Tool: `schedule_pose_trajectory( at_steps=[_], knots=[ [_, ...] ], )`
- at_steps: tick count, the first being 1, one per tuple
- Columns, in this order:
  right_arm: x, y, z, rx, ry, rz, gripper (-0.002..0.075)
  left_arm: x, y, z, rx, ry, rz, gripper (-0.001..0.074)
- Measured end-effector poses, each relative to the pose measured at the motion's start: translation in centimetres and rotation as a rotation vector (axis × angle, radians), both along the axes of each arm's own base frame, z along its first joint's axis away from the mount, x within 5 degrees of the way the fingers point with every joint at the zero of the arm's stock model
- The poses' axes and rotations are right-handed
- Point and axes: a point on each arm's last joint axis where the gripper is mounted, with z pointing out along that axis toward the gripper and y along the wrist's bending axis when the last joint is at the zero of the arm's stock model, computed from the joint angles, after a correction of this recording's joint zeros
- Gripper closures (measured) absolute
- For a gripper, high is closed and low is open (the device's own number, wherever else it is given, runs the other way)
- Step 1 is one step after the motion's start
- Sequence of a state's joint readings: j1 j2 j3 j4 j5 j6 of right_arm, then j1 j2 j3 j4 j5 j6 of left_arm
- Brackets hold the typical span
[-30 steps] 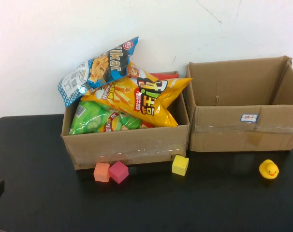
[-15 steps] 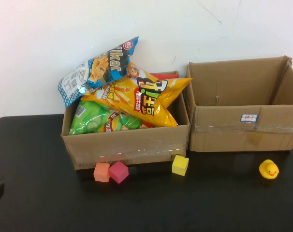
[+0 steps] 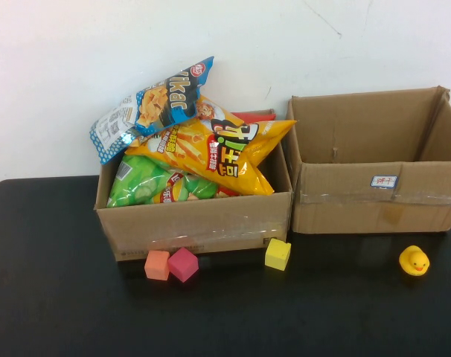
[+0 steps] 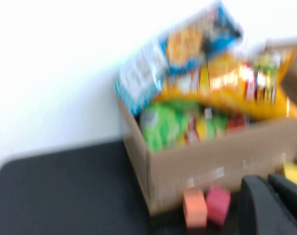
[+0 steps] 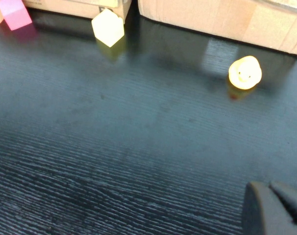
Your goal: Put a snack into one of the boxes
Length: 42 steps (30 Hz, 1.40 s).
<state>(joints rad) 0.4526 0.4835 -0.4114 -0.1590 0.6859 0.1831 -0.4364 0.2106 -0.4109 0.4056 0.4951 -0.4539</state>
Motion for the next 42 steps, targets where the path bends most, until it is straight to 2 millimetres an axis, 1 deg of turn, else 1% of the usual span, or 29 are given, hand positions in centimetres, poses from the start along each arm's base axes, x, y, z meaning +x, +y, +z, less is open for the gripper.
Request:
schedule_pose_trajectory(
  at_steps=[3, 6, 8, 11, 14, 18, 21, 26, 32, 42],
  knots=[
    [0.0, 0.0, 0.0, 0.000, 0.000, 0.000, 0.0727, -0.7, 0.2, -0.7, -0.021, -0.097, 0.048, 0.0736],
    [0.0, 0.0, 0.0, 0.000, 0.000, 0.000, 0.0727, -1.0, 0.4, -2.9, -0.058, -0.153, 0.128, 0.0736],
    [0.0, 0.0, 0.0, 0.000, 0.000, 0.000, 0.0727, -1.0, 0.5, -5.1, -0.092, -0.151, 0.177, 0.0736],
    [0.0, 0.0, 0.0, 0.000, 0.000, 0.000, 0.0727, -0.4, 0.6, -8.6, -0.137, -0.069, 0.239, 0.0736],
    [0.0, 0.0, 0.0, -0.002, 0.004, -0.001, 0.0727, -0.1, 0.8, -11.0, -0.158, 0.003, 0.285, 0.0736],
    [0.0, 0.0, 0.0, -0.002, 0.004, -0.001, 0.0727, -0.2, 0.8, -11.8, -0.171, 0.071, 0.302, 0.0736],
    [0.0, 0.0, 0.0, -0.002, 0.004, -0.001, 0.0727, -0.3, 0.8, -12.0, -0.166, 0.096, 0.304, 0.0736],
    [0.0, 0.0, 0.0, -0.002, 0.004, -0.001, 0.0727, -0.3, 0.8, -12.0, -0.077, 0.098, 0.284, 0.0736],
    [0.0, 0.0, 0.0, -0.002, 0.004, -0.001, 0.0727, -0.3, 0.8, -12.0, -0.022, 0.096, 0.272, 0.0736],
    [0.0, 0.0, 0.0, -0.002, 0.004, -0.001, 0.0727, -0.3, 0.7, -12.0, -0.073, 0.101, 0.274, 0.0736]
  ],
)
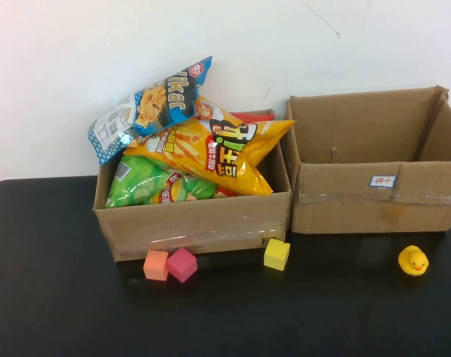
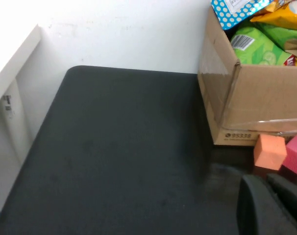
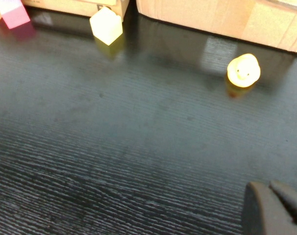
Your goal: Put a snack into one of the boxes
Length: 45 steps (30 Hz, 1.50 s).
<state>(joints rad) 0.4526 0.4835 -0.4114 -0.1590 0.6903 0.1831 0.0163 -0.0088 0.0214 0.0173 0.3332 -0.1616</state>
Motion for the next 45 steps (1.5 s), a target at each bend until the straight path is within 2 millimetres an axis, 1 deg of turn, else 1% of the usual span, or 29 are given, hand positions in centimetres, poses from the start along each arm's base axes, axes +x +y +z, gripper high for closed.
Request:
schedule_pose_trajectory(
  at_steps=[7, 27, 31, 36, 37, 39, 42, 45],
  knots=[
    [0.0, 0.0, 0.0, 0.000, 0.000, 0.000, 0.0727, 0.0, -0.3, 0.0, -0.006, 0.000, -0.060, 0.0736],
    [0.0, 0.0, 0.0, 0.000, 0.000, 0.000, 0.0727, 0.0, -0.3, 0.0, -0.012, 0.000, -0.061, 0.0736],
    [-0.7, -0.2, -0.1, 0.038, -0.020, 0.001, 0.0727, 0.0, -0.3, 0.0, -0.012, 0.000, -0.061, 0.0736],
    [-3.0, -1.0, -0.4, 0.181, -0.156, -0.021, 0.0727, 0.0, -0.3, 0.0, -0.012, 0.000, -0.061, 0.0736],
    [-3.8, -1.5, -0.7, 0.215, -0.235, -0.059, 0.0727, 0.0, -0.3, 0.0, -0.012, 0.000, -0.061, 0.0736],
    [-4.4, -2.0, -0.8, 0.230, -0.308, -0.101, 0.0727, 0.0, -0.3, 0.0, -0.012, 0.000, -0.061, 0.0736],
    [-4.8, -2.5, -1.2, 0.180, -0.418, -0.150, 0.0727, 0.0, -0.3, 0.0, -0.012, 0.000, -0.061, 0.0736],
    [-4.5, -2.7, -1.9, 0.084, -0.454, -0.175, 0.0727, 0.0, -0.3, 0.0, -0.007, 0.000, -0.063, 0.0736]
  ],
)
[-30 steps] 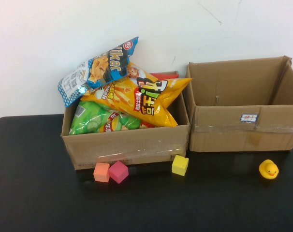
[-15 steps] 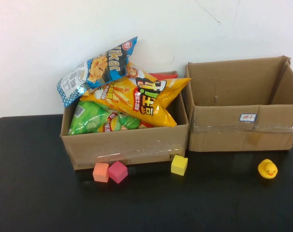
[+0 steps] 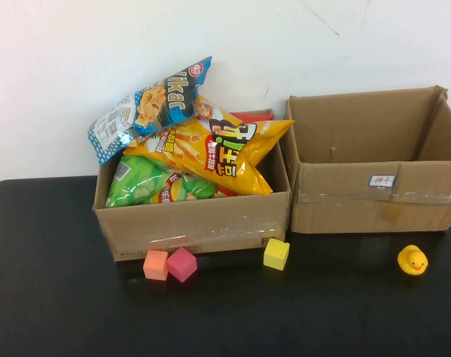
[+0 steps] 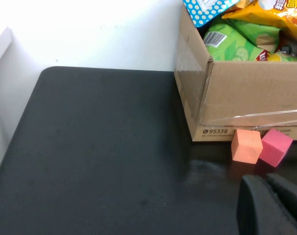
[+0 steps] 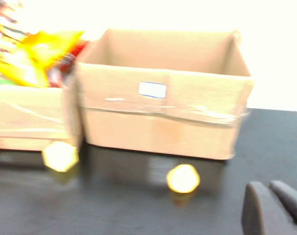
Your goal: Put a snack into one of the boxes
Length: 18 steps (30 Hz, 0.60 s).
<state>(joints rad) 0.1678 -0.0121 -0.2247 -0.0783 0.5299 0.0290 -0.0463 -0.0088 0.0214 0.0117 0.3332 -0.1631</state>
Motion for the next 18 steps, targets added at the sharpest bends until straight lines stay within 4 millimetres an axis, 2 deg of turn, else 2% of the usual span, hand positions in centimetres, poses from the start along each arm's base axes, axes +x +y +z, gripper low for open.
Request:
schedule_pose_trajectory(
  at_steps=[5, 8, 12, 18],
  knots=[
    [0.8, -0.2, -1.6, -0.026, -0.038, -0.075, 0.0727, 0.0, 0.0, 0.0, -0.001, 0.000, 0.000, 0.0736],
    [1.4, -0.2, -3.4, -0.026, -0.056, -0.095, 0.0727, 0.0, 0.0, 0.0, -0.001, 0.000, 0.000, 0.0736],
    [1.7, -0.3, -5.8, -0.025, 0.005, -0.118, 0.0727, 0.0, 0.0, 0.0, -0.001, 0.000, 0.000, 0.0736],
    [1.6, -0.4, -6.6, -0.009, 0.055, -0.133, 0.0727, 0.0, 0.0, 0.0, -0.001, 0.000, 0.000, 0.0736]
  ],
)
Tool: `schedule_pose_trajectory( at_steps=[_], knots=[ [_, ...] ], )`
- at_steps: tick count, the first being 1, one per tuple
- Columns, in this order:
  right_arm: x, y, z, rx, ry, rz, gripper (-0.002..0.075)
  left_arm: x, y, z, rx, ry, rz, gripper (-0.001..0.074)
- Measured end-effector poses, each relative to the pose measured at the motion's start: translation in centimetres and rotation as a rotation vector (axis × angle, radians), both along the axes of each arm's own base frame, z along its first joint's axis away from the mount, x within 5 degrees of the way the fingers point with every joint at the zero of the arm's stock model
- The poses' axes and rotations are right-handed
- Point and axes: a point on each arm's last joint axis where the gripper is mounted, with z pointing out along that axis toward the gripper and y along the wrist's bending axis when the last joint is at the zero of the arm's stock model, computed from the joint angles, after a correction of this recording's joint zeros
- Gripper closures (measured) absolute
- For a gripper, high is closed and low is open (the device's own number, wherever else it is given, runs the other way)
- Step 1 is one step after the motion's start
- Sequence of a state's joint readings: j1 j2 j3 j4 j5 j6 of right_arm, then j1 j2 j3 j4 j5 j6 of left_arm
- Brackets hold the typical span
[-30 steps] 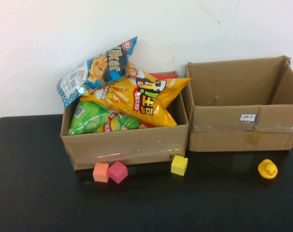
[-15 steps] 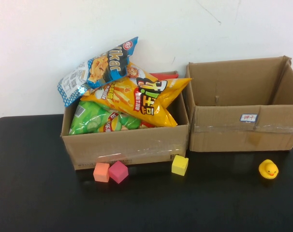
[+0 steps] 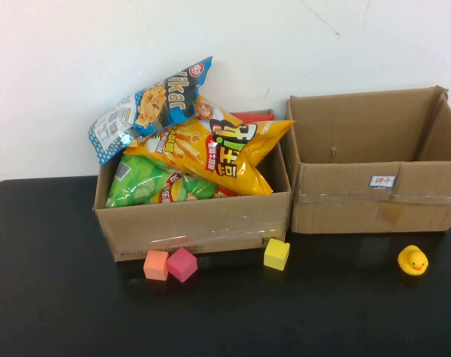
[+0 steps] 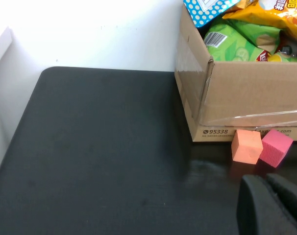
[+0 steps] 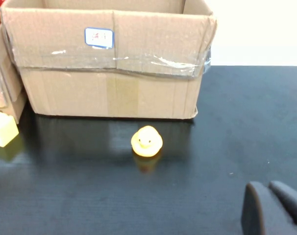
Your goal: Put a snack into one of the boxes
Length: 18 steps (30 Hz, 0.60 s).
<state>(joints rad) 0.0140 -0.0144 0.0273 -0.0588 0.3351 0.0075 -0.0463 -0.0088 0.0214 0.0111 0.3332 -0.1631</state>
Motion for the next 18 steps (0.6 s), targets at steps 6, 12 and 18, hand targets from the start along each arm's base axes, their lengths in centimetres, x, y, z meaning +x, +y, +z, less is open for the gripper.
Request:
schedule_pose_trajectory(
  at_steps=[6, 12, 18],
  knots=[
    [-0.02, 0.01, -0.05, 0.002, 0.005, 0.000, 0.0727, 0.00, 0.00, 0.00, 0.000, 0.000, 0.000, 0.0736],
    [-0.02, 0.01, -0.06, 0.004, 0.007, 0.000, 0.0727, 0.00, 0.00, 0.00, -0.005, 0.000, 0.001, 0.0736],
    [-0.03, 0.01, -0.09, 0.006, 0.011, -0.001, 0.0727, 0.00, 0.00, 0.00, -0.006, 0.000, 0.002, 0.0736]
  ],
)
